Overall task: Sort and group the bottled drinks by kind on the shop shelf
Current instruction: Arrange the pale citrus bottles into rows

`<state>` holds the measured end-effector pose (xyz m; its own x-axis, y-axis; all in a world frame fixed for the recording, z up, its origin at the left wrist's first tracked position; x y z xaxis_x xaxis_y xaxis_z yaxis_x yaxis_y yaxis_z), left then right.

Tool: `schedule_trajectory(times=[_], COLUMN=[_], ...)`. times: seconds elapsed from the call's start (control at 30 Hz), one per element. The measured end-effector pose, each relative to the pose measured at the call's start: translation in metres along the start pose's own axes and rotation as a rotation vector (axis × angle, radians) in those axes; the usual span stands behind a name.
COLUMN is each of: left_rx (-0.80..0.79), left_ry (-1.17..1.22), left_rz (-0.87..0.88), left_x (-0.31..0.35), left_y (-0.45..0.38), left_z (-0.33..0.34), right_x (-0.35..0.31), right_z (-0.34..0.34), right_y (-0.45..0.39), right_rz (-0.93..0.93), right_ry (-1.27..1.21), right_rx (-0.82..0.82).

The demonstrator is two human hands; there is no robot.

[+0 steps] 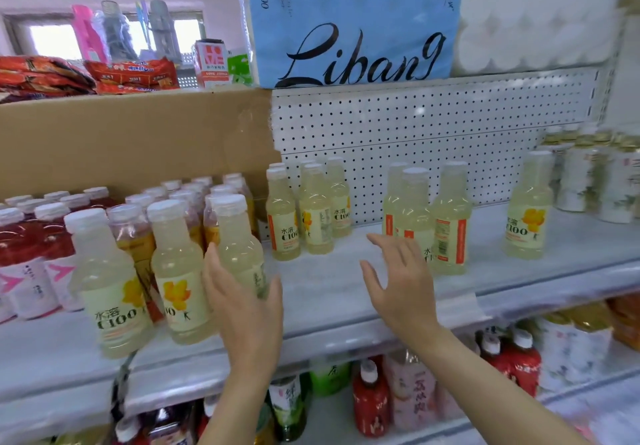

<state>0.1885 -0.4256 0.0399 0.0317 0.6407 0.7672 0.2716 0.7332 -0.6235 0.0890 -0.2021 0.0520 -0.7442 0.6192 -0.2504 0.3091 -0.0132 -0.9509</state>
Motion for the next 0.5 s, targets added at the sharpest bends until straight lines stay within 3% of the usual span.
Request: schedule_trajectory(times=[0.1, 0.2, 0.5], left_rx=[0.025, 0.06, -0.198], left_ry=[0.026, 0.049, 0.161], left_rz=[-0.026, -0.027, -0.012], left_x=[-0.004, -0.003, 0.004], left_y=[0.002, 0.004, -0.001], left_z=[0.006, 0.01, 0.075], right_x=[0.024, 0.057, 0.108], right_z=[-0.023, -0.029, 0.011], right_y=[0.001, -0.006, -0.01], right_rz=[0.09, 0.292, 0.642], right_ry=[-0.009, -0.034, -0.237], right_rx=[0.107, 0.114, -0.108])
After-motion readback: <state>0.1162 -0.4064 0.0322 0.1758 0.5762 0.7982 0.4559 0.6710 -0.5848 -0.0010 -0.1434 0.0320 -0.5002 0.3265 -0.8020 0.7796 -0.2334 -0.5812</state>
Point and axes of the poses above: each hand's wrist, its own y-axis away from the middle knuckle, its own z-axis out of the palm, x = y × z, the point moved 8 cm from there along -y, towards the middle knuckle, and after that the axes turned 8 degrees about x, right-handed, at the moved point
